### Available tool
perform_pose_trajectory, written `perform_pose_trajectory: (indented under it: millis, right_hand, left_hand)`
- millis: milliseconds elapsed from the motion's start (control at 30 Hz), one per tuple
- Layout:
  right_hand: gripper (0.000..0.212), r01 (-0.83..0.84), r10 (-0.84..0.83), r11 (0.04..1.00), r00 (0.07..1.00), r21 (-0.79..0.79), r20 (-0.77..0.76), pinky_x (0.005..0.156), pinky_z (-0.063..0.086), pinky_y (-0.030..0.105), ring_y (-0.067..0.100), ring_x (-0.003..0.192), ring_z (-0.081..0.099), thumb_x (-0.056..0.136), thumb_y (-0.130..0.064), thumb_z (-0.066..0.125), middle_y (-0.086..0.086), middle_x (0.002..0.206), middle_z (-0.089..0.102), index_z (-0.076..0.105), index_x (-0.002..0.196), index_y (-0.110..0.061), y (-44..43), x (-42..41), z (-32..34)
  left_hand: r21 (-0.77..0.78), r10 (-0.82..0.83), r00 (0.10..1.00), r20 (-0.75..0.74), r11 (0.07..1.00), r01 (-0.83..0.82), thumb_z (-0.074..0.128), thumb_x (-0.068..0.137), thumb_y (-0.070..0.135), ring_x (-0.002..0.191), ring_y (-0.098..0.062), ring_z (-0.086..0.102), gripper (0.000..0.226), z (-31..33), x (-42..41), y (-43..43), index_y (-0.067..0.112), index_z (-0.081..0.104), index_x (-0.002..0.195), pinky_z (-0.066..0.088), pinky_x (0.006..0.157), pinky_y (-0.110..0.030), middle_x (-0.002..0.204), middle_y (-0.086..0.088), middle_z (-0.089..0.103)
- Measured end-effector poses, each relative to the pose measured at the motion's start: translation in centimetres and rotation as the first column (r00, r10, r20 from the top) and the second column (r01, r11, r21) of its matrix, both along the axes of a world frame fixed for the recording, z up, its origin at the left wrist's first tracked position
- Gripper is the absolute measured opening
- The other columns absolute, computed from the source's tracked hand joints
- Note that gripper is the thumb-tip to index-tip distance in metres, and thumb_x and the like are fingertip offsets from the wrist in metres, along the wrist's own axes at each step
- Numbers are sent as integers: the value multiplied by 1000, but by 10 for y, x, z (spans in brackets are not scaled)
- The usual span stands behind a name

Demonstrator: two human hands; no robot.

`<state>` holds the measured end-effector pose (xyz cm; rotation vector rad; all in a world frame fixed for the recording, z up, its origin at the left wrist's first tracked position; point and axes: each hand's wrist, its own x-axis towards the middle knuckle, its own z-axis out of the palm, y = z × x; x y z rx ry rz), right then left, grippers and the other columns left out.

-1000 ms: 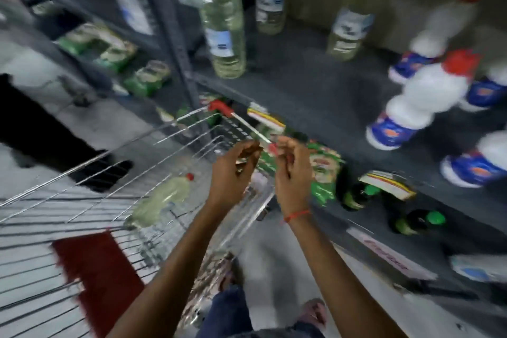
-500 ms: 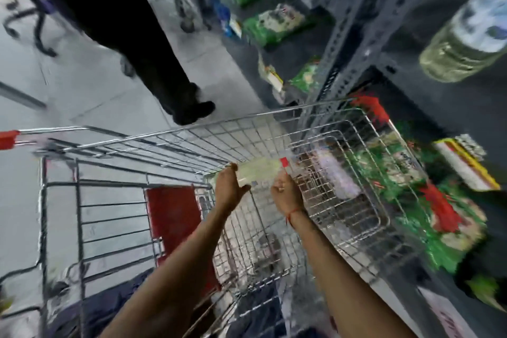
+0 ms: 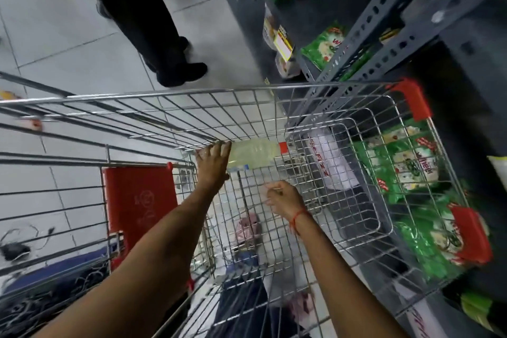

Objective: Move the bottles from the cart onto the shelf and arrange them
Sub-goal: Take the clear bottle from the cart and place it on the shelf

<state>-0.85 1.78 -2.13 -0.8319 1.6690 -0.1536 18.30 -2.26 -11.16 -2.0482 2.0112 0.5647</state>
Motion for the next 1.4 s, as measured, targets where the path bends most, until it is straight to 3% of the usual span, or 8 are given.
perform_pose_trajectory:
  millis: [200,333,467,667,900,1100,1300,1400]
  right_hand:
    - [14,41,-44,997,998,68,49,94,51,52,26,92,62,92,-13,48,15,104,63,61,94,-16,0,-21,22]
    - [35,-54,52,997,998,60,32,99,47,49,34,105,61,92,-18,49,20,109,63,58,118,3,7,-30,38]
    - [55,-81,79,995,996,62,32,79,48,29,21,98,53,94,-42,44,13,109,54,51,126,2,19,-56,59]
    - [20,217,-158,972,890,-91,427,81,48,29,15,93,59,86,-37,62,-1,101,66,65,100,-23,62,-115,118]
    - [51,427,-122,817,785,-388,607,92,53,35,21,111,63,72,-30,72,6,122,67,60,119,-16,94,-184,224]
    - [42,489,-140,623,838,-611,528,87,56,27,16,105,67,72,-26,76,-4,111,73,65,113,-27,109,-241,270]
    - [65,466,-249,466,885,-752,394,91,54,29,14,108,66,55,-44,85,-7,114,71,61,115,-34,104,-292,286]
    - [66,431,-333,402,890,-808,310,90,53,22,14,111,63,65,-20,83,-5,119,67,55,126,-24,87,-311,280]
  left_hand:
    - [101,164,925,-342,985,-138,89,56,29,116,-35,50,92,18,-2,17,10,44,135,46,95,-45,132,-17,53]
    - [450,570,587,-575,819,-356,86,65,23,97,-25,64,74,59,-31,47,9,51,129,53,75,-26,122,-13,64]
    - [685,741,269,-615,671,-285,77,74,23,80,-22,66,53,112,-64,84,9,56,120,60,66,-39,103,-10,66]
    - [652,654,5,-757,755,-70,79,66,24,75,-13,71,32,202,-120,101,19,68,96,60,63,-35,87,2,75]
    - [420,414,84,-907,903,86,80,61,31,95,-23,71,47,305,-185,97,17,71,105,57,71,-28,107,-8,74]
    - [187,79,299,-951,916,354,79,70,12,99,-8,69,51,365,-244,80,36,59,111,58,87,-32,107,12,73]
    - [-90,-331,424,-843,864,495,90,56,15,82,20,62,56,401,-320,41,54,64,88,45,67,1,82,38,68]
    - [-198,-430,432,-792,852,485,92,47,20,93,13,63,65,393,-349,14,35,63,104,51,79,-9,102,19,72]
